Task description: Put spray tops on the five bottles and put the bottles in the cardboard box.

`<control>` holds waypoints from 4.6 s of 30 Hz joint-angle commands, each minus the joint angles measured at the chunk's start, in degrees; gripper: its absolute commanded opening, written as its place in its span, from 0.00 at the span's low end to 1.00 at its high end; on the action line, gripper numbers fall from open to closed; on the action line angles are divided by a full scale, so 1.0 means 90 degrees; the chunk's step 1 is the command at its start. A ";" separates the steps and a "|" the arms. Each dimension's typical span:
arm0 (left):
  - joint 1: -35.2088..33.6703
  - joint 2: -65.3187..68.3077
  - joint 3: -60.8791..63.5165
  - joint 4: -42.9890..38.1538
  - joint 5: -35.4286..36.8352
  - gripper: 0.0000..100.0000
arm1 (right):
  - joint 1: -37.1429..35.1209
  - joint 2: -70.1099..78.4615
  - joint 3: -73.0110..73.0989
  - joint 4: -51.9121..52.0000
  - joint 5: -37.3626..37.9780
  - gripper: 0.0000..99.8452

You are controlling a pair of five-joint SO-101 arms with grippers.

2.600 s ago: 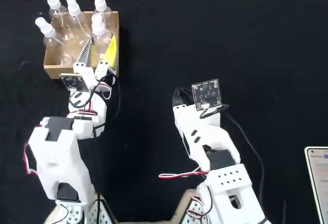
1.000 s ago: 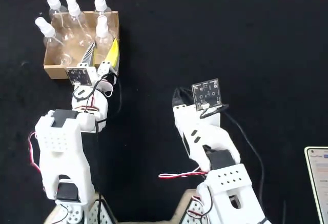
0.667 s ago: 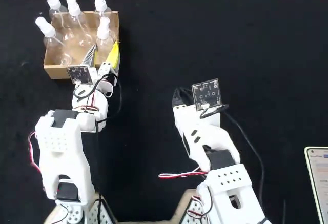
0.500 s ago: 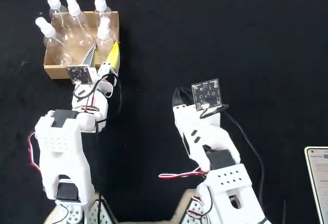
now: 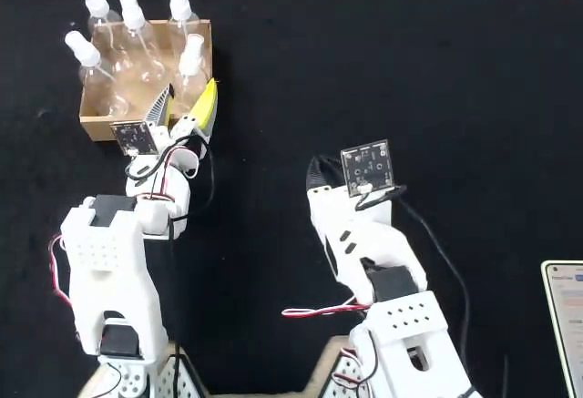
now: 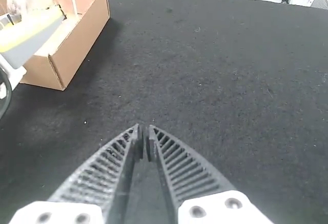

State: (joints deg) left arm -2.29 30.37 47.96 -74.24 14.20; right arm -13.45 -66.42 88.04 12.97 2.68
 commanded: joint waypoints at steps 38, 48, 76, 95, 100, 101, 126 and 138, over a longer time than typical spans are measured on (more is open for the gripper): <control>-0.0005 -0.0127 -0.0171 -0.0127 -0.0733 0.27 | -0.0020 -0.0112 -0.0063 -0.0205 0.0049 0.01; -0.0034 -0.0244 -0.0122 -0.0342 -0.0733 0.27 | -0.0020 -0.0112 -0.0073 -0.0205 0.0049 0.01; -0.0151 -0.0742 0.0874 -0.0879 -0.0733 0.27 | -0.0020 -0.0112 -0.0073 -0.0205 0.0049 0.01; 0.0132 -0.1348 0.2789 -0.2354 -0.1309 0.27 | -0.0020 -0.0112 -0.0073 -0.0205 0.0049 0.01; 0.0122 -0.2061 0.3541 -0.2354 -0.1309 0.27 | -0.0020 -0.0112 -0.0063 -0.0205 0.0049 0.01; 0.0122 -0.2208 0.3678 -0.2354 -0.1309 0.27 | -0.0029 -0.0112 -0.0063 -0.0205 0.0049 0.01; 0.0132 -0.7668 0.3570 0.0918 -0.1983 0.27 | -0.0029 -0.0112 -0.0044 -0.0205 0.0049 0.01; 0.0034 -0.9182 0.3336 0.6447 -0.2012 0.27 | -0.0029 -0.0112 -0.0044 -0.0205 0.0049 0.01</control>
State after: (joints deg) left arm -1.41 -49.80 79.69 -20.62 -3.21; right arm -13.45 -66.42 88.04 12.97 2.68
